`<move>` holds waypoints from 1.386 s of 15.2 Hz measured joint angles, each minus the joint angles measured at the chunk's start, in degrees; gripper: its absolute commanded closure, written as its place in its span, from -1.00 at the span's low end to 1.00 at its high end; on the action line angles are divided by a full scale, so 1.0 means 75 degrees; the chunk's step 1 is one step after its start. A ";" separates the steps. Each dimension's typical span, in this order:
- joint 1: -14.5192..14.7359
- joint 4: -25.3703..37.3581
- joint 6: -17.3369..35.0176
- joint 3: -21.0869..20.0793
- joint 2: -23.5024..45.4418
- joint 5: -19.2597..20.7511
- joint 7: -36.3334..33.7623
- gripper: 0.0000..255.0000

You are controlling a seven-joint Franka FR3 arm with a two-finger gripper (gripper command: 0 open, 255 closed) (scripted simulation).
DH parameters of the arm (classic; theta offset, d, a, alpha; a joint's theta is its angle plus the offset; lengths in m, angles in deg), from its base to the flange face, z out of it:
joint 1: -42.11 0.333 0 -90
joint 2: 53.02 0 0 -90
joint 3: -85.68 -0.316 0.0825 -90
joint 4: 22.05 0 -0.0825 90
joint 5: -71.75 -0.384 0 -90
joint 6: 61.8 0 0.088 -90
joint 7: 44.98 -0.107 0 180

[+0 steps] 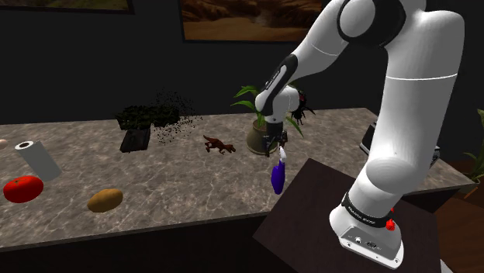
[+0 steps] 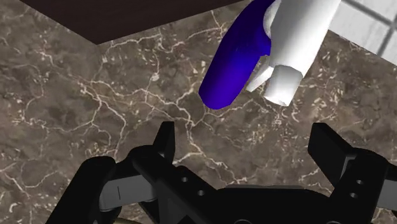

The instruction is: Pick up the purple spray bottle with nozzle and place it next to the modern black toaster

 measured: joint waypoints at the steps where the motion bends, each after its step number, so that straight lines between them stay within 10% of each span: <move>1: -0.0046 0.0069 0.0140 -0.0045 0.0306 -0.0142 0.0065 -1.00; 17: -0.0302 0.0232 0.1036 -0.0365 0.1596 -0.0750 0.0471 -1.00; 18: -0.0302 0.0232 0.1036 -0.0365 0.1596 -0.0750 0.0471 1.00; 21: -0.0303 0.0234 0.1037 -0.0364 0.1592 -0.0749 0.0471 1.00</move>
